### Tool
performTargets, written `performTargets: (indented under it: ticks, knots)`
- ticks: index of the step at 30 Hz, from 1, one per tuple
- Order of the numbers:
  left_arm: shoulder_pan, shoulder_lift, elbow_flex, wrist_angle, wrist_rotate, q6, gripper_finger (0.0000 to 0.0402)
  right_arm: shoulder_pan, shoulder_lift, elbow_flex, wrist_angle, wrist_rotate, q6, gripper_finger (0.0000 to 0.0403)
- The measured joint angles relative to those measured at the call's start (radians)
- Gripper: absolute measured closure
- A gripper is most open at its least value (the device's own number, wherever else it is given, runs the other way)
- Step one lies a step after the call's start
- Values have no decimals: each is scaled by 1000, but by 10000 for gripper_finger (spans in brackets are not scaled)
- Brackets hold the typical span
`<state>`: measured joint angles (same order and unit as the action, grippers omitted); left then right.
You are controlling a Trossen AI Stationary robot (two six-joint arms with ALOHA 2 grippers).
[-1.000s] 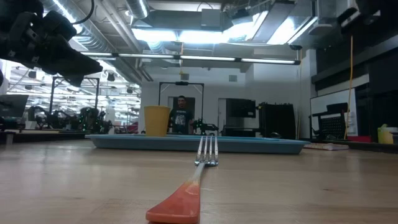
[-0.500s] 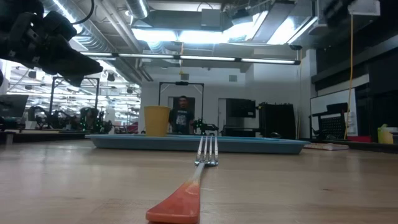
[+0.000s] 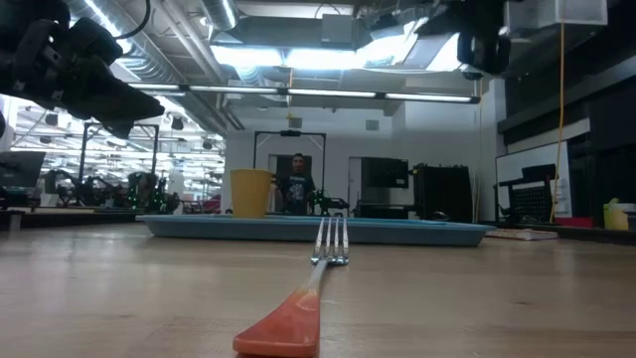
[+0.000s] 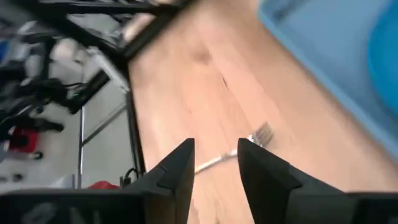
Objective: Pick and place plate/cup/fork/spoon on tray
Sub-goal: Put the orange fork on the blue tray to the right of the blue plate
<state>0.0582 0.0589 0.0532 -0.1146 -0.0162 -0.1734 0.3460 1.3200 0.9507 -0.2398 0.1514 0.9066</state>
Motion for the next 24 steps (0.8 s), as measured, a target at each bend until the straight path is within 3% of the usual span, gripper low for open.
performTargets:
  ticks: [5,9,17,24]
  knots:
    - [0,0,0,0,0,0,347,-15,183,106,-28,-92,149,276]
    - [0,0,0,0,0,0,347,-27,285,191,-31,-101,238,276]
    - [0,0,0,1,0,0,347,-41,416,346,-143,-186,380,276]
    - [0,0,0,1,0,0,347,14,507,449,-236,-236,614,276]
